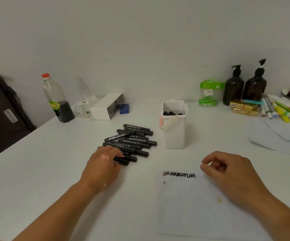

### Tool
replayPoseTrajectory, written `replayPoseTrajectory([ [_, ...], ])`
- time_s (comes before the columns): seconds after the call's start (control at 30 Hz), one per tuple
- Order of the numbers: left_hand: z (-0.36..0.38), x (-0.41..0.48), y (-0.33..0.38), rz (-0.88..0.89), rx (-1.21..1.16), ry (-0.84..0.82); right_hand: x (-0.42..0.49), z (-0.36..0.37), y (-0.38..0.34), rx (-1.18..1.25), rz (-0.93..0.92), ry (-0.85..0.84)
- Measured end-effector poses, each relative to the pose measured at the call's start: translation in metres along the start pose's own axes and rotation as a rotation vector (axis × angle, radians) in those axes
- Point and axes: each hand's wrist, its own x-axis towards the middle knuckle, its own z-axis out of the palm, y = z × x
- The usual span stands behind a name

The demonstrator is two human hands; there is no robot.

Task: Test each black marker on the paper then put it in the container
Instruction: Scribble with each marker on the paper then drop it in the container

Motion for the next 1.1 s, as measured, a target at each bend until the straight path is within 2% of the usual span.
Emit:
replayPoseTrajectory([
  [0.27,-0.002,-0.001,-0.004,0.031,0.118,-0.069,-0.002,-0.003,0.001,0.031,0.009,-0.014],
  [0.53,-0.006,-0.008,0.016,0.135,-0.029,-0.174,-0.001,-0.002,-0.001,0.049,0.01,-0.022],
  [0.63,-0.014,-0.004,0.036,0.106,-0.224,-0.157,-0.001,-0.002,-0.002,0.065,0.003,-0.016],
  [0.77,-0.018,0.009,0.067,-0.119,-0.778,-0.282,-0.002,-0.004,-0.005,0.089,-0.003,-0.017],
  [0.87,-0.011,0.017,0.089,-0.214,-1.155,-0.346,-0.002,-0.005,-0.006,0.116,-0.02,-0.047],
  [0.97,0.001,0.024,0.107,-0.259,-1.397,-0.408,-0.002,-0.008,-0.006,0.149,-0.032,-0.112],
  [1.1,0.017,0.034,0.123,-0.286,-1.608,-0.459,-0.002,-0.007,-0.005,0.183,-0.021,-0.23],
])
